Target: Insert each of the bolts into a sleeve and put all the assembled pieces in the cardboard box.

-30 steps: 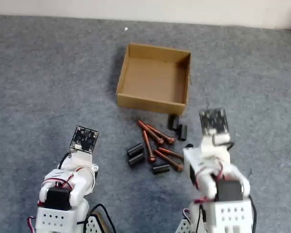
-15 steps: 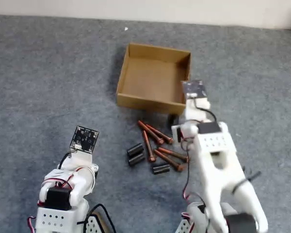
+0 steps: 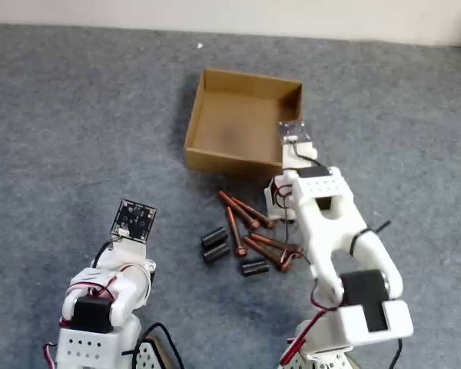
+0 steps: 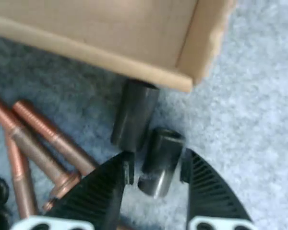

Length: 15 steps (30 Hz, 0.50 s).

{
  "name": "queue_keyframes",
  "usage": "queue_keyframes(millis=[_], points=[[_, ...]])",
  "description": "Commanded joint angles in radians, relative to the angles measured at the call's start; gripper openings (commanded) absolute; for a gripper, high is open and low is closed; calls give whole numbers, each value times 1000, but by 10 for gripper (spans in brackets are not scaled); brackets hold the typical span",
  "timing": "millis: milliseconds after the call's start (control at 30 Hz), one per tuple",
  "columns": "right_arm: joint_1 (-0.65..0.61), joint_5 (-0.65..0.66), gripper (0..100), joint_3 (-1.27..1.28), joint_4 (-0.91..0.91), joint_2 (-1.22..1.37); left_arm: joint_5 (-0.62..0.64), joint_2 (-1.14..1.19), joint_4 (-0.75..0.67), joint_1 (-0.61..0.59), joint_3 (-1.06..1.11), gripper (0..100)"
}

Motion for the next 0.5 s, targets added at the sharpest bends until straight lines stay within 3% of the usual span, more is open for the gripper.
queue_keyframes(millis=[0, 233, 467], points=[[13, -8, 77, -77, -16, 51, -12, -10, 5, -4, 22, 7], [65, -6, 4, -150, -4, 124, -12, -10, 5, -4, 22, 7], [99, -5, 5, -111, 151, -148, -12, -10, 5, -4, 22, 7]])
